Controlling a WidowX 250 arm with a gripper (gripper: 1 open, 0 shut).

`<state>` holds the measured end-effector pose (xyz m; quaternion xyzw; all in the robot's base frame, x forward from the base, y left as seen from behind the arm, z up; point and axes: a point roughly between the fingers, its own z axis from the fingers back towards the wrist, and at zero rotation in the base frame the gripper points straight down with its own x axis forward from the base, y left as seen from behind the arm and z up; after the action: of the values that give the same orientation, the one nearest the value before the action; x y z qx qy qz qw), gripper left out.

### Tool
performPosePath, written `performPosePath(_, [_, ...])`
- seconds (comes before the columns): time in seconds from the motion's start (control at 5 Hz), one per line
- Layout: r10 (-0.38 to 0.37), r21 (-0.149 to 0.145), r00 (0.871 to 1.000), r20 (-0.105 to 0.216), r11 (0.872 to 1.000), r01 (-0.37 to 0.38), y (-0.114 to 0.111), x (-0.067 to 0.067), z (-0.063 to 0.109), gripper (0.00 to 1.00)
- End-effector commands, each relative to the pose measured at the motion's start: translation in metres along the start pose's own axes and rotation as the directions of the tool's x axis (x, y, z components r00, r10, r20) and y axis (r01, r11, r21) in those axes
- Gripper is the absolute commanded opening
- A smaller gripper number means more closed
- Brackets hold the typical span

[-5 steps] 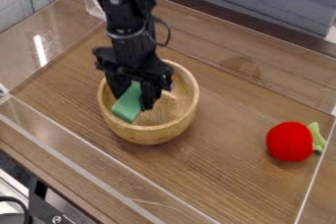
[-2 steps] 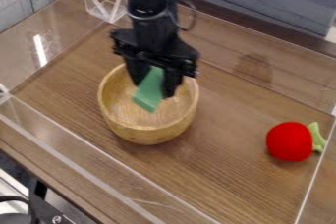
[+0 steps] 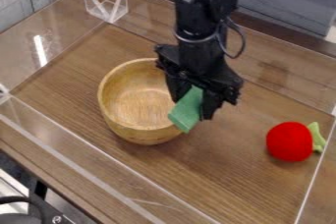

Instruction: Remove the green block from the brown bowl and put it on the table

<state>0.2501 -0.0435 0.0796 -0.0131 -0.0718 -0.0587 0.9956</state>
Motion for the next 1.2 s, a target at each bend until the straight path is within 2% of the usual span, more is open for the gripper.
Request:
performPosePath(0.0, [-0.027,-0.004,0.999,0.039,1.000,0.027,-0.008,0.010,-0.011,0.00])
performPosePath(0.2, [-0.033,-0.014,0.999,0.025,0.999,0.034,-0.013,0.007,-0.033,0.00])
performPosePath(0.4, [0.017,-0.010,1.000,0.013,1.000,-0.017,-0.015,0.002,-0.036,0.00])
performPosePath(0.8, [0.118,0.006,0.993,-0.001,0.993,-0.118,-0.016,0.002,-0.024,0.00])
performPosePath(1.0, [0.114,0.005,0.993,-0.008,0.994,-0.114,-0.016,-0.002,-0.017,0.00])
